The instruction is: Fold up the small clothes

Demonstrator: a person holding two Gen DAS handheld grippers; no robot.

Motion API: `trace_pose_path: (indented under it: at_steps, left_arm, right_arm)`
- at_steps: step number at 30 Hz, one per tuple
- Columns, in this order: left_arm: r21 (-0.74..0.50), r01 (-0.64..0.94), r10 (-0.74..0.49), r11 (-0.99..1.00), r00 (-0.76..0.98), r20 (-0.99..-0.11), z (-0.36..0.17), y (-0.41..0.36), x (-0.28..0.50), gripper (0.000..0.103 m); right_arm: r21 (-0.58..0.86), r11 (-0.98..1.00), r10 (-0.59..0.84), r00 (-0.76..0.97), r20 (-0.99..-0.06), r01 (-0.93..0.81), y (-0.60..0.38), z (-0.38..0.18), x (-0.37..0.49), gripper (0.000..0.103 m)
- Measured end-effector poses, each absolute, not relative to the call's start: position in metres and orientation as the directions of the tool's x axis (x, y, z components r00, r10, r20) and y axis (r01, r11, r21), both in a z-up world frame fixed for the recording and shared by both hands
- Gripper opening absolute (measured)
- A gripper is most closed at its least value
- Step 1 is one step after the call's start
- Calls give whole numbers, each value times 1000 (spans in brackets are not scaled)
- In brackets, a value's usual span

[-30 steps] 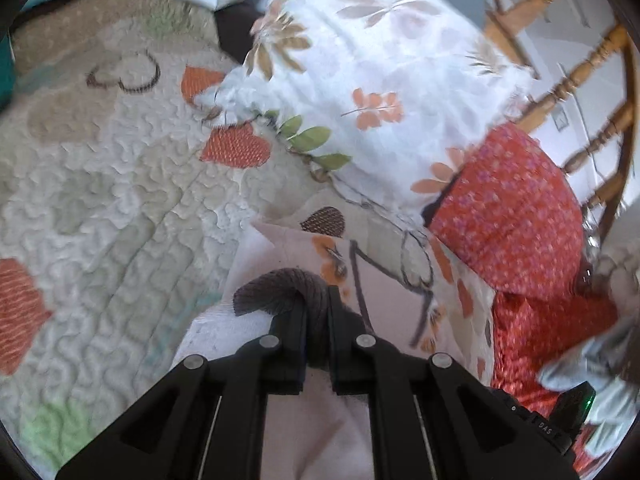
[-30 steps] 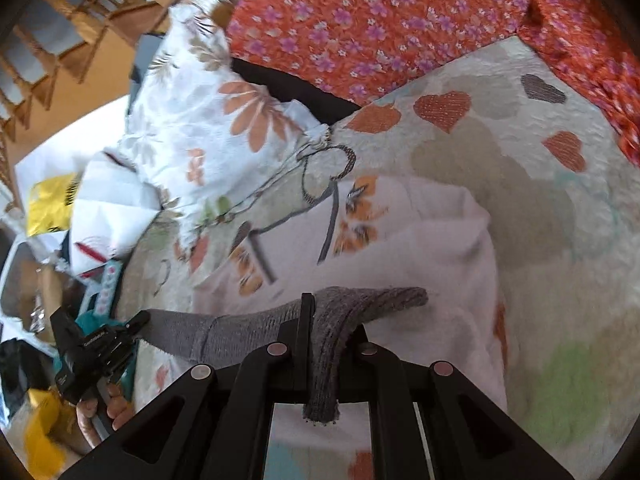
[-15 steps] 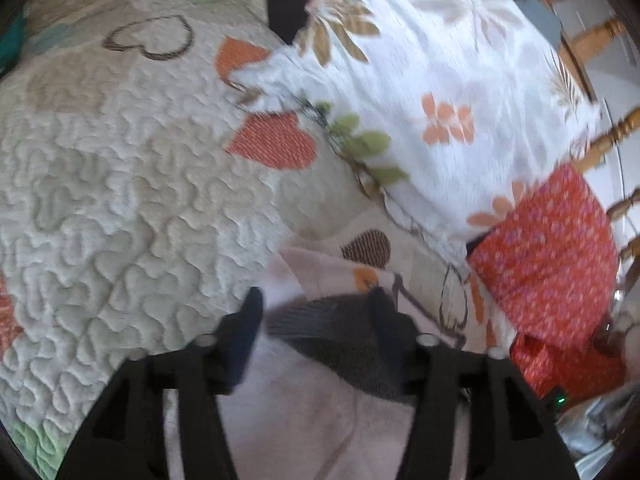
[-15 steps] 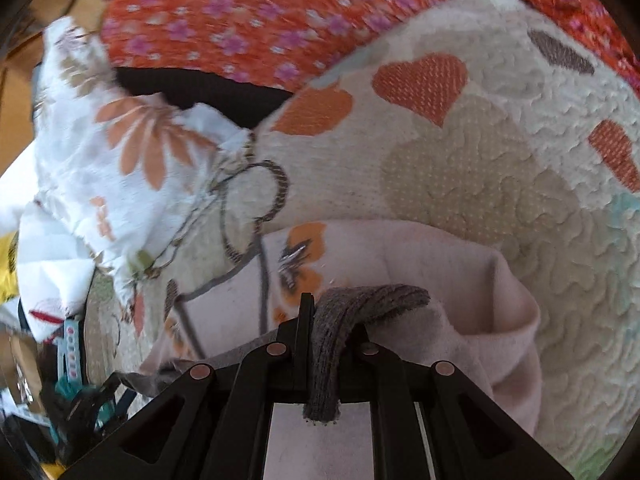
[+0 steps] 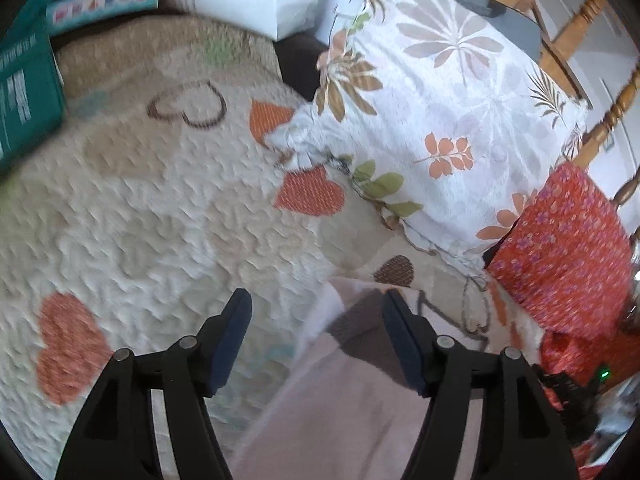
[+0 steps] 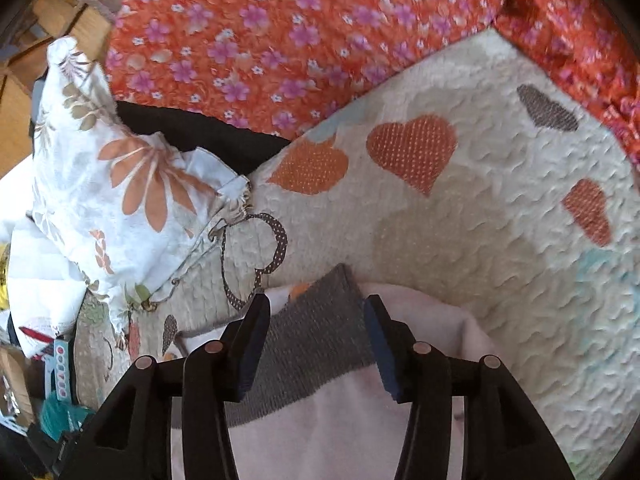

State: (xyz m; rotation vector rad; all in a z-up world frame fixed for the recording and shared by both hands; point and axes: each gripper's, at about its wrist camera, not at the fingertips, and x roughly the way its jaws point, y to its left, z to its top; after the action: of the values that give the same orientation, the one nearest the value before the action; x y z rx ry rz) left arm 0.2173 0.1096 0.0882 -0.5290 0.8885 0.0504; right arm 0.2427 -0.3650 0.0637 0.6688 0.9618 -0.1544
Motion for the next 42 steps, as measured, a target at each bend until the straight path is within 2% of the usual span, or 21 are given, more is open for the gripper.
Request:
trace_pose_path:
  at_steps: [6,11,17,25,30,34,39,42]
  left_arm:
    - [-289,-272,-34,918,673,-739,106,131,193,74]
    - [-175,-296,81,939,685,-724,116,144,176,74]
    - [-179,-318,102,931,698,-709,125,163,165,74]
    - [-191,-351,125,917,707,-696,136,177,164,75]
    - [-188,-353,126,916,701,-701,136,183,166,75]
    - [-179,-370,135,912,680,-720,131,186,168,76]
    - [-168,-352,122,921,668,-734,126,176,168,76]
    - [-168,-320,96,932,669,-737,125,164,164,76]
  right_arm:
    - [313,901,112,534,-838,302,-310,69,223,53]
    - [274,952,174,499,-849,135,-229,65,221,53]
    - [266,956,295,408,-864,-128,-109,52,225,44]
    - [96,975,164,351,-922,-202,-4,8,278,44]
    - [49,975,130,377,-917,-218,23,3,309,44]
    - [108,971,185,385,-904,-214,20,18,313,44]
    - [171,967,235,408,-882,-186,-29,41,278,47]
    - [194,972,234,430,-872,-135,-90,51,235,47]
